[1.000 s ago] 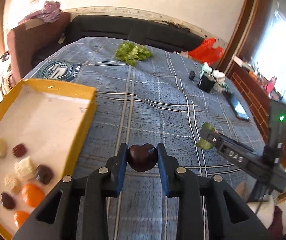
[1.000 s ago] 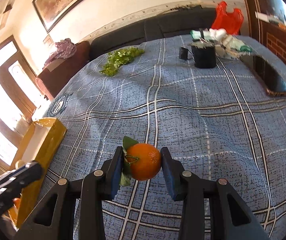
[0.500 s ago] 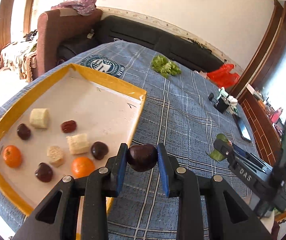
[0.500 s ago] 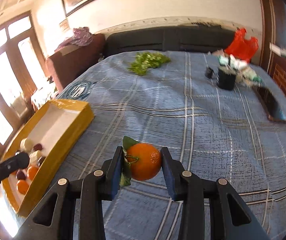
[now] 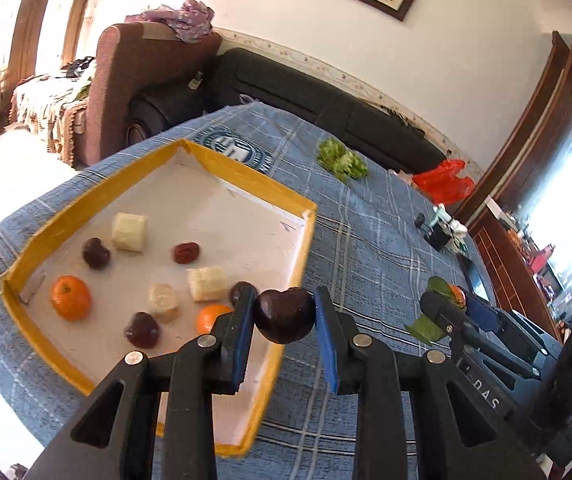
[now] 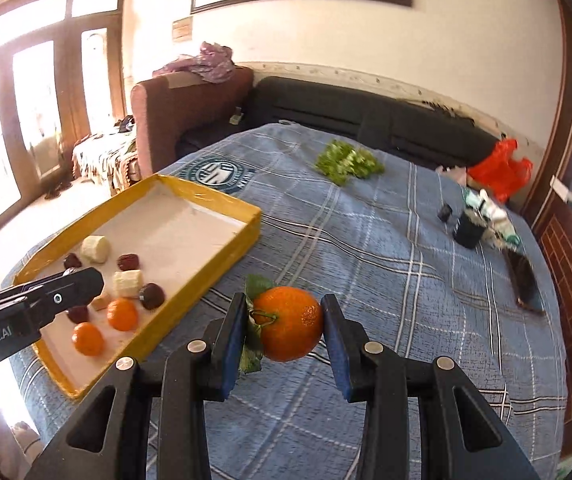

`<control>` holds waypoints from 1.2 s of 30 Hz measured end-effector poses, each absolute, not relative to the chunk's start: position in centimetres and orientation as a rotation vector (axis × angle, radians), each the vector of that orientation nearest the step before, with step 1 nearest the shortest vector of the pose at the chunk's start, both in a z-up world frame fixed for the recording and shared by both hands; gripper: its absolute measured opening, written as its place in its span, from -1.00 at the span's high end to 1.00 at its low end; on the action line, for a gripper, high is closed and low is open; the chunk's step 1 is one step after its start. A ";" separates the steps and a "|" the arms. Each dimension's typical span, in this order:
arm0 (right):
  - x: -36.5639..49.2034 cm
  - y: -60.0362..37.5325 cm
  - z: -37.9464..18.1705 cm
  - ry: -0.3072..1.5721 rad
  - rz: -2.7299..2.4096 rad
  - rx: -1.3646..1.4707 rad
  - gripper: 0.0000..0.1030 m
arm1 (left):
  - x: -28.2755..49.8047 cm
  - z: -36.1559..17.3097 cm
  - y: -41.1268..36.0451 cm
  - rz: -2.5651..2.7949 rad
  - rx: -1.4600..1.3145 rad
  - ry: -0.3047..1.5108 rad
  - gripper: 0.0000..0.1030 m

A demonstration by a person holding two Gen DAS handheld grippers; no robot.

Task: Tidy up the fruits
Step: 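Carry the plum and leafy orange over the yellow tray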

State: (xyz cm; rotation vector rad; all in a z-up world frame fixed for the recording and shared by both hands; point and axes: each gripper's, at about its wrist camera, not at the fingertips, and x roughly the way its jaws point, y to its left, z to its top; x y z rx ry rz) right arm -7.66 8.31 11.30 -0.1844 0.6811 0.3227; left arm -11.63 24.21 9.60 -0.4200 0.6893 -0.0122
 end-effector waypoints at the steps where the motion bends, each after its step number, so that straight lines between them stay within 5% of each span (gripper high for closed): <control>1: -7.9 8.8 11.4 0.680 0.327 -0.193 0.20 | -11.8 9.6 24.6 -0.003 -0.422 0.685 0.45; 36: -4.9 20.3 6.8 0.875 0.598 -0.116 0.19 | -10.5 5.0 33.5 0.288 -0.331 0.735 0.44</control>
